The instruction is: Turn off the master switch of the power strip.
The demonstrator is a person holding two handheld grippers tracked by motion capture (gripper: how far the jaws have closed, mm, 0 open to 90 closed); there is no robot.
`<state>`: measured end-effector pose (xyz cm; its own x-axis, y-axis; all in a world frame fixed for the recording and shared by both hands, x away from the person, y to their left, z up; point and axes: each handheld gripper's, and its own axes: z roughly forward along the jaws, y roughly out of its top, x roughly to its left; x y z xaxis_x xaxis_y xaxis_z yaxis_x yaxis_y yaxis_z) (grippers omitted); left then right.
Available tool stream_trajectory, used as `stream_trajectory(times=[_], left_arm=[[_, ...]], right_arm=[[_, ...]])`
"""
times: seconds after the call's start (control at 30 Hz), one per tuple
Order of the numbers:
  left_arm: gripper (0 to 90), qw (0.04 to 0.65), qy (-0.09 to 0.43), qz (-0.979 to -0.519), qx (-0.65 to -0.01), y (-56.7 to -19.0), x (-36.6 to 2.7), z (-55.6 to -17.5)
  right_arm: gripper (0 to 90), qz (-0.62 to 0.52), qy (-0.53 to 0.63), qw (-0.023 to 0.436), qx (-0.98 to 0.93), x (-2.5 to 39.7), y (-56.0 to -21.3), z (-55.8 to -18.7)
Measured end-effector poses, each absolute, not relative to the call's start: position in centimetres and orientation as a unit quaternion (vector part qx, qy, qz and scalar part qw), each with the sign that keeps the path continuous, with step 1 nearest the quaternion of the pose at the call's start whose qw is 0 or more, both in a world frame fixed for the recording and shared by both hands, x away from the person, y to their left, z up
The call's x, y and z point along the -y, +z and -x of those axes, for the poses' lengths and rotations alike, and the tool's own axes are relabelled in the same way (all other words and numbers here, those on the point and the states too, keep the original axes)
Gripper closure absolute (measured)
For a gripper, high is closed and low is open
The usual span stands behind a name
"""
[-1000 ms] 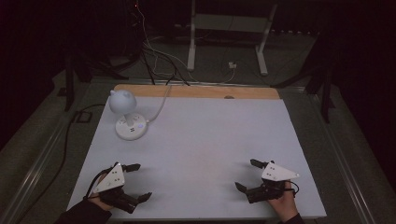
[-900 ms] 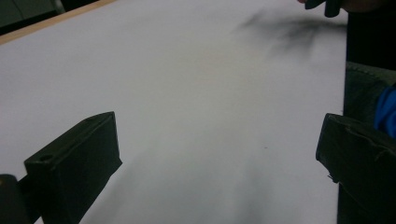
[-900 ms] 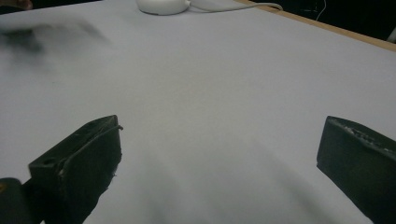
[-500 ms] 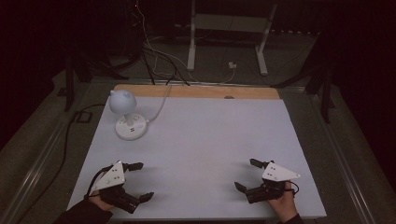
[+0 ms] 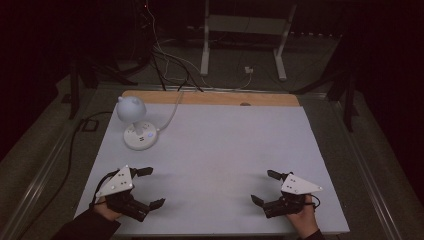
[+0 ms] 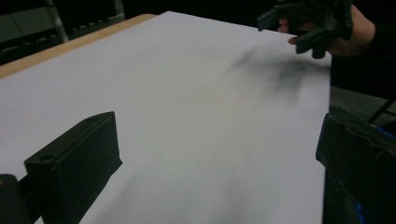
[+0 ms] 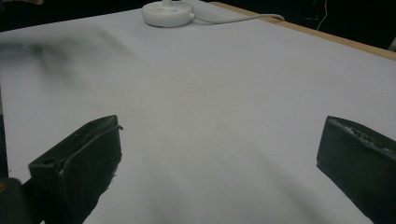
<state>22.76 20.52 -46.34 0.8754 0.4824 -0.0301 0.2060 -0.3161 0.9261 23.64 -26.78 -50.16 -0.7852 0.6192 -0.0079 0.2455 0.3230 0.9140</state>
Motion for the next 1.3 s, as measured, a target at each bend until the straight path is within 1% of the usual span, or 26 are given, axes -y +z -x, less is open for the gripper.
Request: stream_trajectory(times=[0.3,0.53,0.9,1.0,1.17,1.23,1.3], left_arm=[[0.3,0.548,0.131,-0.791,-0.239,-45.7,-20.3,-24.1],[0.3,0.541,0.156,-0.783,-0.266,-45.5,-20.0,-25.4],[0.3,0.530,0.192,-0.776,-0.283,-45.0,-19.3,-27.3],[0.3,0.516,0.204,-0.775,-0.301,-45.0,-19.2,-28.0],[0.3,0.513,0.230,-0.759,-0.328,-44.8,-19.3,-29.1],[0.3,0.502,0.247,-0.753,-0.347,-44.9,-19.2,-29.9],[0.3,0.504,0.246,-0.749,-0.353,-44.9,-19.3,-30.2]], right_arm=[[0.0,-0.268,0.517,0.183,-0.792,26.6,-50.0,-23.5],[0.0,-0.270,0.517,0.183,-0.791,26.7,-50.1,-23.6],[0.0,-0.272,0.518,0.182,-0.790,26.8,-50.1,-23.6],[0.0,-0.272,0.519,0.182,-0.790,26.7,-50.1,-23.6],[0.0,-0.272,0.518,0.182,-0.791,26.7,-50.1,-23.6],[0.0,-0.272,0.518,0.181,-0.791,26.7,-50.1,-23.5],[0.0,-0.272,0.518,0.182,-0.791,26.7,-50.1,-23.5]])
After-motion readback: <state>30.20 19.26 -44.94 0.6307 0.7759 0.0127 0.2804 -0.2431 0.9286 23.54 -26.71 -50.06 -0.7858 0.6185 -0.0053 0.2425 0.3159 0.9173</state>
